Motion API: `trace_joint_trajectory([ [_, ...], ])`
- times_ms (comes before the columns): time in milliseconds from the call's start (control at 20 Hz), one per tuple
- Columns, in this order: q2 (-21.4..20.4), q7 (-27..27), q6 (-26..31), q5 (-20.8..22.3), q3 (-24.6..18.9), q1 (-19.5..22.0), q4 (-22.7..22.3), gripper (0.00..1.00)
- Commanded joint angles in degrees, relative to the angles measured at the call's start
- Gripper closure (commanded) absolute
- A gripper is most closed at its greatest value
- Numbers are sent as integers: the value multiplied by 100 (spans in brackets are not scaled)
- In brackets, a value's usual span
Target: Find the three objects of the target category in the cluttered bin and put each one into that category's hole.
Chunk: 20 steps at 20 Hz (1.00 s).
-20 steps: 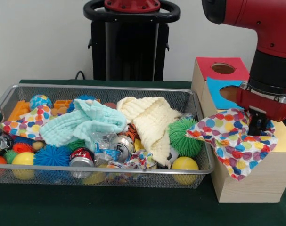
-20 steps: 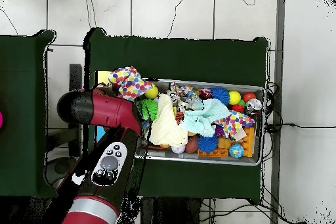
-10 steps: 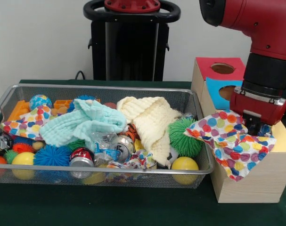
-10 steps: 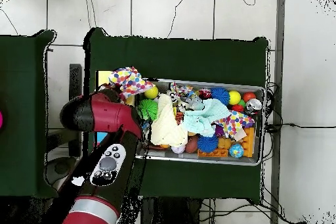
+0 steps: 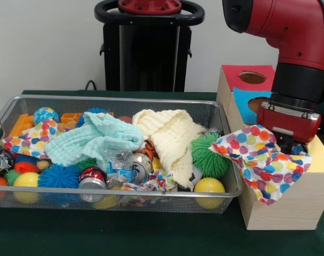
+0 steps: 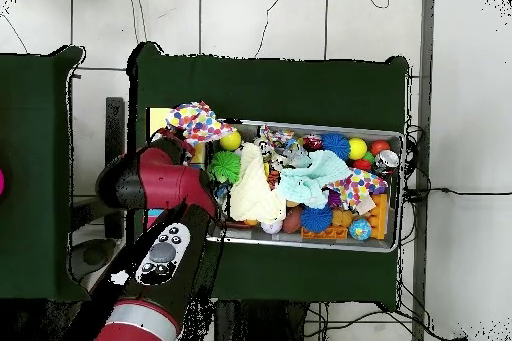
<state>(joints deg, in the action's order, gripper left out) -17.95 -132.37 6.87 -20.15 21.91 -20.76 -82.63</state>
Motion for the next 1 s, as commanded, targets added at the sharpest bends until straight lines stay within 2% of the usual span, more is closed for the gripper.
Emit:
trace_joint_trajectory([
  [50, 1056, -292, 527, 538, -819, 204, -1191, 100],
  [300, 1248, -215, 1086, 491, -700, 103, -957, 100],
  [1000, 1181, -147, 1009, 529, -834, 219, -1043, 100],
])
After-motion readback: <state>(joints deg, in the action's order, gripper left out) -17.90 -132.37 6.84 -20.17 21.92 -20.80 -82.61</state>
